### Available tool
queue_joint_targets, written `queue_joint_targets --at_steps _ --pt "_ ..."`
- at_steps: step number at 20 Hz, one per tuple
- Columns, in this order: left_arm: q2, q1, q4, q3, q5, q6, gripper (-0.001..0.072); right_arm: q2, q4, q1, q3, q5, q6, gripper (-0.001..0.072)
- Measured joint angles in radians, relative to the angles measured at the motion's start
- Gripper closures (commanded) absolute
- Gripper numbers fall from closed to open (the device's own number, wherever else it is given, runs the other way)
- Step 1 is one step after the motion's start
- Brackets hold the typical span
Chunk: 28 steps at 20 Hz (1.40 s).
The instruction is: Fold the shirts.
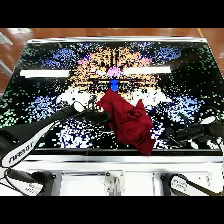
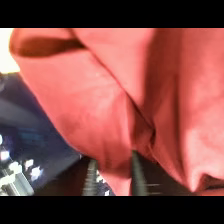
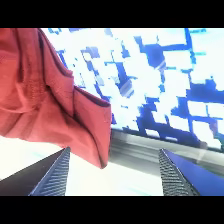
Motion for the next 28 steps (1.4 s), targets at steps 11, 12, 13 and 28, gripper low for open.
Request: queue_joint_targets --at_steps 11,12,13,28 --pt "0.014 0.008 -0.013 0.030 -0.093 0.064 0.0664 0.002 0.089 0.250 -0.068 -0.194 0.042 0.0239" --pt "0.021 0.010 -0.013 0.030 -0.097 0.068 0.0664 0.002 0.078 0.280 -0.070 -0.230 0.063 0.0411" --pt "0.027 0.013 -0.014 0.030 -0.101 0.071 0.0665 0.000 0.069 0.303 -0.072 -0.260 0.077 0.0602" --pt "0.736 0.190 0.233 0.201 -0.034 0.089 0.0667 0.564 -0.015 0.364 0.470 -0.170 0.079 0.0650"
